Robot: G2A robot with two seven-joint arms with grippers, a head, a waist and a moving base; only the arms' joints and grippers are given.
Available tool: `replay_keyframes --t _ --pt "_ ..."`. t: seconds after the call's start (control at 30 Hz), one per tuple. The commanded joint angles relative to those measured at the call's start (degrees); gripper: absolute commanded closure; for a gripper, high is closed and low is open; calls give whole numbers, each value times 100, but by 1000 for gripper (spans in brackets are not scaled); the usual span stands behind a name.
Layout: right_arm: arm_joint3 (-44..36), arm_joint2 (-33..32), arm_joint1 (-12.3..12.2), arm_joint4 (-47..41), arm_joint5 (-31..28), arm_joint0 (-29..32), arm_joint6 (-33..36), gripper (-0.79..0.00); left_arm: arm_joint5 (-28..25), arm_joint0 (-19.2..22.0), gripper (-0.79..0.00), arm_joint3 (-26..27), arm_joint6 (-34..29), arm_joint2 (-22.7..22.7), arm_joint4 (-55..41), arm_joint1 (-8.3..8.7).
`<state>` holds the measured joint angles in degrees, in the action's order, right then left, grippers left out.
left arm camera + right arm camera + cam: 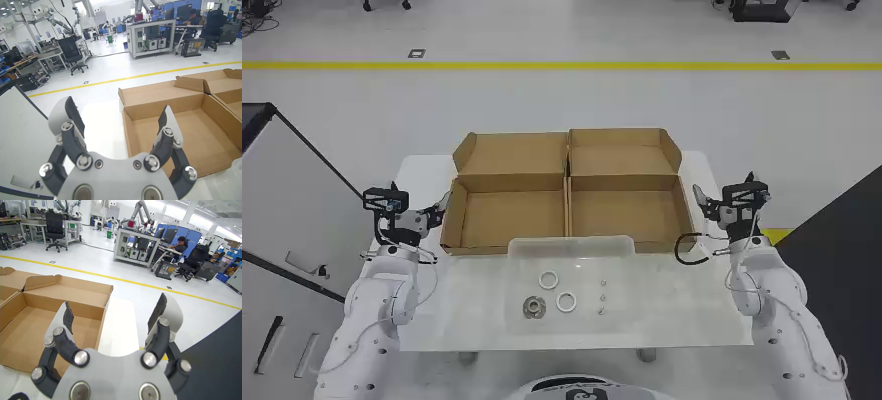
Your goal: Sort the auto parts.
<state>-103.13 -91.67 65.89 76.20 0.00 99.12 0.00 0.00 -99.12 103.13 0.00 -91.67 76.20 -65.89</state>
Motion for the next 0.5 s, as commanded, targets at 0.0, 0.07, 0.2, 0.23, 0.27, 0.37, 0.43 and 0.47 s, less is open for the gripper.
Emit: replay_keyframes --t 0.0,0.07,0.2,0.23,0.27,0.37,0.43,0.47 --pt "0 0 0 0 0 0 0 -785 0 0 -784 0 0 0 0 0" --pt "-91 -28 0 -46 -78 -23 -12 -785 0 0 -785 0 0 0 0 0" --pt "-640 -233 -24 -364 -592 60 286 -785 0 0 -785 0 0 0 0 0" --pt "-788 -292 -36 -466 -790 85 434 -785 0 0 -785 0 0 0 0 0" --pt "-944 -368 -47 -596 -973 103 587 -785 0 0 -785 0 0 0 0 0" --pt "-1417 -590 -93 -930 -1638 158 1129 -785 0 0 -785 0 0 0 0 0" --pt "-1699 -732 -128 -1132 -2058 172 1551 -785 0 0 -785 0 0 0 0 0" --pt "-1837 -779 -146 -1236 -2276 172 1788 -785 0 0 -785 0 0 0 0 0"
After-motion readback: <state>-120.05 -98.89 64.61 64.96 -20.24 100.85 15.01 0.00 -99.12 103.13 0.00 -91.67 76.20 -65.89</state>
